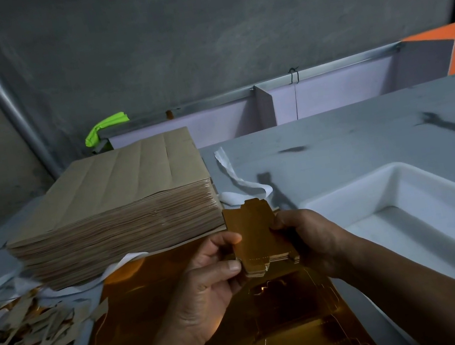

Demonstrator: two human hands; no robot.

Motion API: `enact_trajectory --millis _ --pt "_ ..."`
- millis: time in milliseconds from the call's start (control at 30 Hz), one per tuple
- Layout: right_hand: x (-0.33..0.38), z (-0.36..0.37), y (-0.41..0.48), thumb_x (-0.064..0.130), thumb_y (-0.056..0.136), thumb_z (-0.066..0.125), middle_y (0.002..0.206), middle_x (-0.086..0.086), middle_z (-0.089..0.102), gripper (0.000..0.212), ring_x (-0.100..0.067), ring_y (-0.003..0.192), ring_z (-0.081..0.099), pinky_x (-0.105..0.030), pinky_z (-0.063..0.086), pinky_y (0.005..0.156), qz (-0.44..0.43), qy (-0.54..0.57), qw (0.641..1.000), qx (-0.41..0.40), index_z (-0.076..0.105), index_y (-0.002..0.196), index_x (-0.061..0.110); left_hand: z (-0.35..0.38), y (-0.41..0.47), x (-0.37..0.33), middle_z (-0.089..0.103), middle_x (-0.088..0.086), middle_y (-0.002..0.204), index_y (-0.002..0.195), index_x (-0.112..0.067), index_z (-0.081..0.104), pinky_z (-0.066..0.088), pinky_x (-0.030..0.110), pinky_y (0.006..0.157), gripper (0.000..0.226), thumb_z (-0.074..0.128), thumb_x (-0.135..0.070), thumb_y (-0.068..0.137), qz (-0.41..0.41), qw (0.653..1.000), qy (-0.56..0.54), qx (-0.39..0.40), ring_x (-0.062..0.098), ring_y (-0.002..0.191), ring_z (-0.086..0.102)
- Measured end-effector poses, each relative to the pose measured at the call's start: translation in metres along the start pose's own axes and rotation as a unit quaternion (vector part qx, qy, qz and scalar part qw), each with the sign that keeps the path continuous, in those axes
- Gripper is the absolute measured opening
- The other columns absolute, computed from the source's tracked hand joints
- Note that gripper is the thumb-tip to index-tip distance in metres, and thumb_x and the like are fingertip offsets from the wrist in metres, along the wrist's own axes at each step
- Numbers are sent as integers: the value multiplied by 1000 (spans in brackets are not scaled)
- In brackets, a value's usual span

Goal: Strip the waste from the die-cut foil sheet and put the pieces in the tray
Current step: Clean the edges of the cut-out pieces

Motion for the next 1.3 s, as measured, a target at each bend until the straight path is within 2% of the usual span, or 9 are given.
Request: enact_trajectory --millis 367,533,633,767,900,1033,1133,1200,1300 --pt "2 0 -2 21 92 54 107 -21 70 35 -33 85 74 -38 57 61 -7 -11 1000 0 55 124 6 -2 0 3 68 10 97 92 -21 73 55 35 75 36 69 -2 62 -4 1000 -14 -10 26 87 66" --pt "9 -3 -3 16 91 53 117 -31 63 35 -45 99 68 -47 57 72 -33 -23 999 -19 57 121 -1 -5 0 4 68 13 107 111 -22 63 52 40 77 46 66 -16 66 -12 999 -40 -28 29 95 63" --pt "11 -2 -5 14 92 53 121 -34 59 37 -48 104 65 -48 56 75 -41 -36 998 -18 53 123 -5 -12 2 9 70 11 102 110 -18 64 50 40 77 45 72 -30 67 -35 996 -3 -78 26 91 65" --pt "13 5 -8 12 93 52 101 -27 60 25 -37 86 66 -36 57 59 -48 -33 998 3 57 114 -2 -18 0 16 71 16 109 110 -18 72 48 43 83 40 75 -21 69 -61 992 21 -107 30 98 66" --pt "19 7 -10 9 93 52 88 -21 62 11 -30 74 68 -35 55 56 -74 -18 997 10 60 98 3 -25 -1 20 69 21 113 118 -12 65 49 49 86 40 68 -17 79 -74 989 36 -122 37 103 65" --pt "29 1 -12 7 96 53 92 -6 76 20 -24 86 73 -40 58 73 -140 -95 984 -49 72 97 15 -36 -2 15 73 13 101 108 -11 65 51 39 78 28 64 -15 80 -59 974 78 -206 29 89 69" --pt "38 4 -17 10 97 55 94 3 75 23 -18 91 71 -39 58 82 -187 -146 969 -70 72 100 26 -53 -11 7 60 2 74 93 -13 66 42 29 62 12 65 -24 87 -56 947 85 -306 17 65 52" --pt "42 5 -19 13 97 57 95 4 75 24 -18 95 70 -42 56 89 -211 -174 959 -79 73 98 31 -58 -14 5 52 -4 60 83 -13 65 35 26 53 25 65 -37 87 -77 938 82 -327 11 53 42" --pt "46 8 -23 14 97 58 99 1 73 28 -19 99 68 -42 56 89 -234 -191 950 -83 73 96 37 -49 -15 11 52 -4 55 77 -10 71 31 24 47 52 62 -62 74 -132 947 81 -280 9 45 40"
Point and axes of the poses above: each hand's wrist, its own y-axis towards the middle knuckle, its own z-axis out of the palm, x = y × z, the point moved 10 cm from there along y, towards the middle knuckle
